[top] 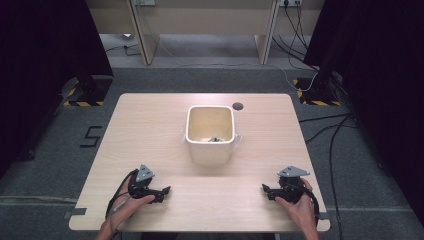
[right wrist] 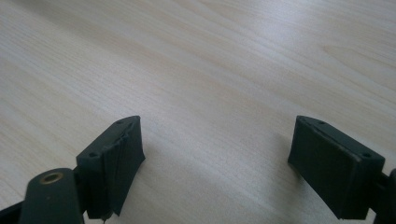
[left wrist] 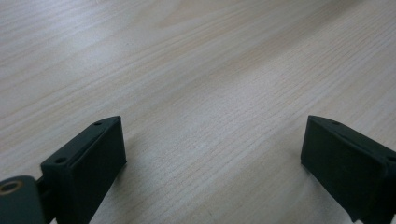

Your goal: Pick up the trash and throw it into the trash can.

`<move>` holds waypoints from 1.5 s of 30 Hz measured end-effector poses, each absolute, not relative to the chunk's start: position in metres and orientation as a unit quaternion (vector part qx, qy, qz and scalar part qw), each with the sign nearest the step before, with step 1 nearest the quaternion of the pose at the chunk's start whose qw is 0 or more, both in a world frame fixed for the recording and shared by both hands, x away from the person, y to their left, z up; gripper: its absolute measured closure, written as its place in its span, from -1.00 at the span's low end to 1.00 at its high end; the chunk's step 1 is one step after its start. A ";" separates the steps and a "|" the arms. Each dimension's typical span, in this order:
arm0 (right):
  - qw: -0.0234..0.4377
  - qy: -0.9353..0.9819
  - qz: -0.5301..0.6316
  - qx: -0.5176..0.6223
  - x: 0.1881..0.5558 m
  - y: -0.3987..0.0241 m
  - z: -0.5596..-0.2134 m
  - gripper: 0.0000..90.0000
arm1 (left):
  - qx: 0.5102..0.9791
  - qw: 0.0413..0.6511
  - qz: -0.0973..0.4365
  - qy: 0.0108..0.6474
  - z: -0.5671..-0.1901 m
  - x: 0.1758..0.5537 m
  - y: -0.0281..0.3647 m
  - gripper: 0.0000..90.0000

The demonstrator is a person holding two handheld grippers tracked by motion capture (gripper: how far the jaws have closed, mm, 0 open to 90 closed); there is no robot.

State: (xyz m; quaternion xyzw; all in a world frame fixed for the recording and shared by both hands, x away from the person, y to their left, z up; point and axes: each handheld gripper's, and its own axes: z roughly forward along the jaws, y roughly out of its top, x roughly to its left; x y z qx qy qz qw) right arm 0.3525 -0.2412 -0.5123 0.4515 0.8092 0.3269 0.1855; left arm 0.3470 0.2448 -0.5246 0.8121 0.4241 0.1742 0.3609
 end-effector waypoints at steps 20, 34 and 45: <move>0.197 0.799 0.340 0.455 0.339 -0.245 -0.516 -0.65 | 0.813 0.360 0.174 0.424 -0.525 0.347 0.245 -0.88; 0.198 0.799 0.340 0.455 0.333 -0.246 -0.516 -0.66 | 0.812 0.361 0.174 0.424 -0.525 0.347 0.245 -0.88; 0.198 0.799 0.340 0.454 0.332 -0.246 -0.516 -0.66 | 0.812 0.361 0.174 0.424 -0.525 0.347 0.245 -0.88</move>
